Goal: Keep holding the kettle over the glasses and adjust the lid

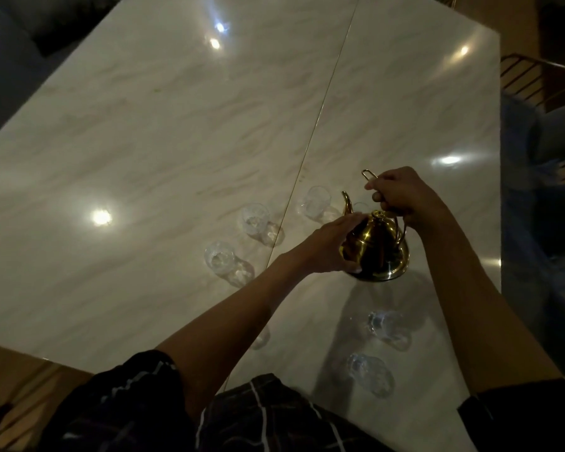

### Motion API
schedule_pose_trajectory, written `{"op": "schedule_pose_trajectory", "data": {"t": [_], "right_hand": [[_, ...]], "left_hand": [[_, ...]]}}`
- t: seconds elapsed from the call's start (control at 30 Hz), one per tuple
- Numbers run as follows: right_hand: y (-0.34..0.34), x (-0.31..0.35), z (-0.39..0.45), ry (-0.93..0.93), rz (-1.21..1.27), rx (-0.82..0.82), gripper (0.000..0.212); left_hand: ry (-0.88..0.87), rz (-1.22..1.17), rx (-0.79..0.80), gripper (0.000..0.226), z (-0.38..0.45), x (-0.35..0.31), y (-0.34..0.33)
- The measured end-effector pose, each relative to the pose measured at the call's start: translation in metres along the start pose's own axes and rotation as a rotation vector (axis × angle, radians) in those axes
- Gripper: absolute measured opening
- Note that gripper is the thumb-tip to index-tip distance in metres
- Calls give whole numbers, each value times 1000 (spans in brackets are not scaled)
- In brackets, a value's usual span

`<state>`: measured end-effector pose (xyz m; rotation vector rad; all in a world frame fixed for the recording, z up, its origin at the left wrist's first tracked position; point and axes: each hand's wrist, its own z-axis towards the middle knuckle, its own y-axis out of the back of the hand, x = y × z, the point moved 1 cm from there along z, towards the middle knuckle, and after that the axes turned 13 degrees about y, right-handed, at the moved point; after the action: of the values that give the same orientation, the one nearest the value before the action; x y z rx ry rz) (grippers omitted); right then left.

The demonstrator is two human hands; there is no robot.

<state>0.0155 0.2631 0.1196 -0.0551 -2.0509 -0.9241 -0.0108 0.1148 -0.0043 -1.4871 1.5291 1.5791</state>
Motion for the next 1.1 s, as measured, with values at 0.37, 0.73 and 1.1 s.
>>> {"op": "schedule_pose_trajectory", "data": {"t": [0.37, 0.73, 1.1], "right_hand": [[17, 5, -2, 44, -41, -6, 21], [26, 21, -9, 56, -43, 8, 21], [33, 26, -18, 60, -59, 14, 22]], "left_hand": [[-31, 36, -9, 107, 2, -16, -1], [-48, 29, -46, 106, 1, -31, 1], [-56, 35, -62, 106, -1, -39, -2]]}}
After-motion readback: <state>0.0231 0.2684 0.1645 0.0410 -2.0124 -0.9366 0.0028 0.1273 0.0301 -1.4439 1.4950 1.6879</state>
